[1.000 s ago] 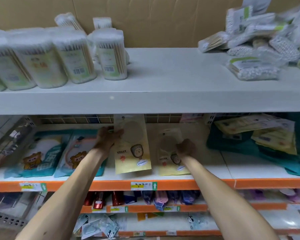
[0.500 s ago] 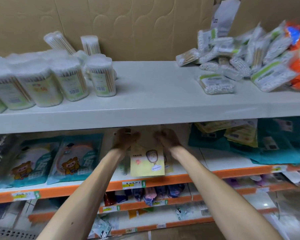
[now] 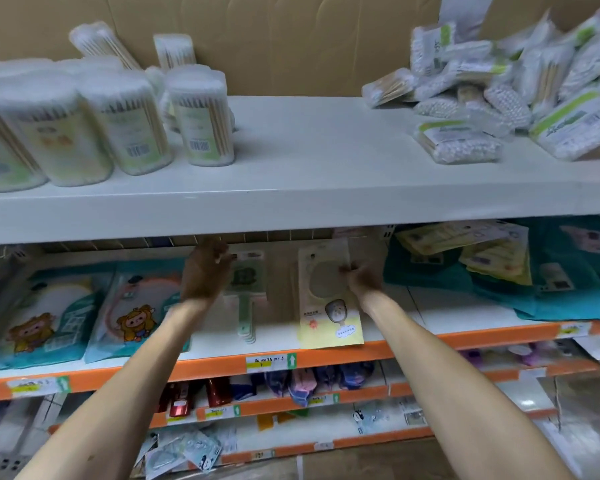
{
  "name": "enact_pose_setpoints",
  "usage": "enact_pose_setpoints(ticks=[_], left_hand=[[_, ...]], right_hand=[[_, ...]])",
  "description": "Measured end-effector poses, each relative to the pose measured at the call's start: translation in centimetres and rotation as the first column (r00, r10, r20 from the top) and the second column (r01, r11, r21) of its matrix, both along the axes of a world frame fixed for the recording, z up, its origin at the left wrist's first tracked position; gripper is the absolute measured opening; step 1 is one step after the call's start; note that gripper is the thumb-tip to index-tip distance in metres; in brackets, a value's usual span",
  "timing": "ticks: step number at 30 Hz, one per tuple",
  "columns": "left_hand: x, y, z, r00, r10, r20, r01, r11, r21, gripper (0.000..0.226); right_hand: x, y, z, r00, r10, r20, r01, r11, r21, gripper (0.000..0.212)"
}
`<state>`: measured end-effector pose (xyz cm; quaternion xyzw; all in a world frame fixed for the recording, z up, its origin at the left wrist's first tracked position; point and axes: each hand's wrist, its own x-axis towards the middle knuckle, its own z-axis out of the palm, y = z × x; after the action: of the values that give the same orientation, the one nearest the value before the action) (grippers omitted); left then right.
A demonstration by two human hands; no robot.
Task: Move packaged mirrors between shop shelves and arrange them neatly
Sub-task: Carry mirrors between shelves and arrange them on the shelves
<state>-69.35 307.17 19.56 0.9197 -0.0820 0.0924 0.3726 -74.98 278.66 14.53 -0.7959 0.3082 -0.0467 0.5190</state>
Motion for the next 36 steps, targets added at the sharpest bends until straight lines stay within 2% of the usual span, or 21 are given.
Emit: enact_pose_setpoints(ticks=[2,5,7,9,14,17,23,26,31,34,36], left_hand=[[0.9,0.9,-1.2,0.993,-0.088,0.083,0.075,0.986,0.148,0.016],[1.4,1.1,-2.5,0.973,-0.161,0.167,0.111,0.955,0.274,0.014],[1.7,0.7,-3.1,0.972,-0.172,0.162,0.118,0.947,0.298,0.012],[2.0,0.2,-3.6,0.973,-0.188,0.131,0.142,0.943,0.301,0.011],[2.8,-1.2,-3.2,0.964,-0.238,0.119,0.179,0.911,0.371,0.018],[3.1,-2.4,-3.2,0.960,-0.254,0.115,0.176,0.873,0.455,0.024],[2.0,-5.0,-2.8,0.930,-0.363,0.061,0.301,0.845,0.442,0.035],[1.6,-5.7,-2.2,0.911,-0.411,-0.024,0.374,0.800,0.469,0.055],[-0.3,-5.9,-1.1,0.887,-0.460,-0.048,0.417,0.751,0.513,0.076],[-2.0,-5.9,0.3,0.883,-0.468,-0.045,0.414,0.726,0.549,0.080],[-3.4,-6.1,1.5,0.885,-0.465,-0.004,0.388,0.735,0.556,0.075]], right_hand=[[0.8,0.5,-1.1,1.000,0.016,0.013,-0.016,1.000,-0.001,0.025],[2.0,0.9,-2.3,0.998,0.023,0.051,-0.024,1.000,0.020,0.026],[2.6,1.1,-2.7,0.999,0.029,0.034,-0.027,0.999,-0.046,0.021],[2.9,0.9,-3.4,0.999,0.033,-0.007,-0.034,0.981,-0.191,0.022],[3.3,0.9,-4.5,0.984,0.060,-0.169,-0.131,0.882,-0.453,0.038],[3.4,1.5,-4.4,0.975,-0.008,-0.220,-0.112,0.844,-0.525,0.043],[2.5,2.5,-3.2,0.963,0.017,-0.270,-0.182,0.778,-0.602,0.032],[1.5,2.3,-1.8,0.959,0.059,-0.277,-0.239,0.690,-0.683,0.036],[-0.9,2.1,1.3,0.912,0.368,-0.181,-0.362,0.514,-0.778,0.052],[-2.7,2.4,3.7,0.856,0.429,-0.289,-0.479,0.447,-0.756,0.068],[-4.2,2.4,4.9,0.825,0.446,-0.347,-0.519,0.357,-0.777,0.083]])
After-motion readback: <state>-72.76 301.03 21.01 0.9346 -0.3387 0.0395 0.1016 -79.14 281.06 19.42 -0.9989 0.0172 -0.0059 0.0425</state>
